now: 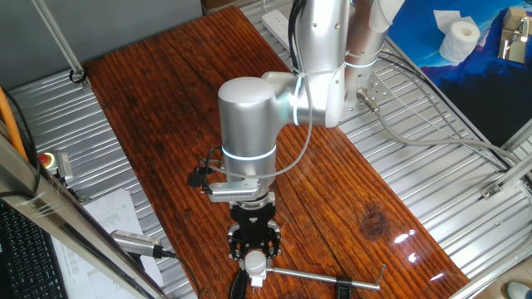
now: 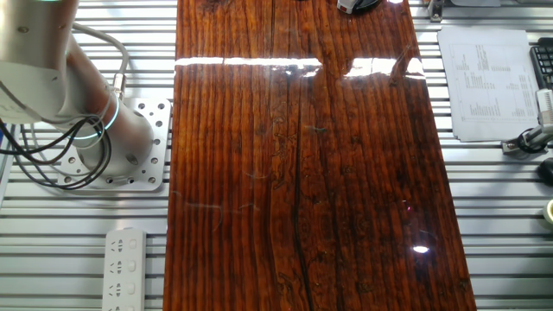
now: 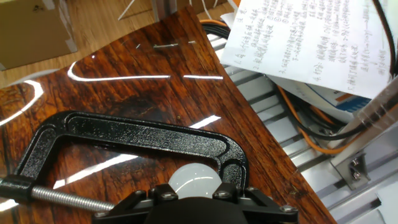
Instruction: Install the light bulb by rotating it
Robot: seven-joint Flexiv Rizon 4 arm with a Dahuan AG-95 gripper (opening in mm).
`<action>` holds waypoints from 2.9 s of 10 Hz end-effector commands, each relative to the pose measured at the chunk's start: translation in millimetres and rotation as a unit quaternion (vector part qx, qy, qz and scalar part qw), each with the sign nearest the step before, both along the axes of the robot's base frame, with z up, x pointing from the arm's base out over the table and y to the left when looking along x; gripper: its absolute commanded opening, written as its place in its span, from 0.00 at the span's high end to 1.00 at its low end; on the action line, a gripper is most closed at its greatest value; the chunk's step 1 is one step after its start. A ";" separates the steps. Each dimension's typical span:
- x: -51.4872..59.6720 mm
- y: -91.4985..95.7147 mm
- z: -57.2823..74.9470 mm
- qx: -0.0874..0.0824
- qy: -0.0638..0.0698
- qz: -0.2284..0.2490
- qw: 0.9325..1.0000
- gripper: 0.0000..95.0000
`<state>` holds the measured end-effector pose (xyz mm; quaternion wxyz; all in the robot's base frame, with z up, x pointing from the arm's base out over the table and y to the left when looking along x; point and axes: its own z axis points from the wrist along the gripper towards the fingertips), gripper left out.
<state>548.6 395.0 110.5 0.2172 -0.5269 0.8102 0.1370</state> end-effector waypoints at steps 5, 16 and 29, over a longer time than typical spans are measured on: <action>-6.2 -1.2 -4.6 0.000 0.000 0.000 1.000 0.80; -9.2 -3.5 -16.7 -0.008 -0.002 -0.003 1.000 0.80; -8.5 -4.1 -19.1 -0.016 0.032 -0.082 0.996 0.80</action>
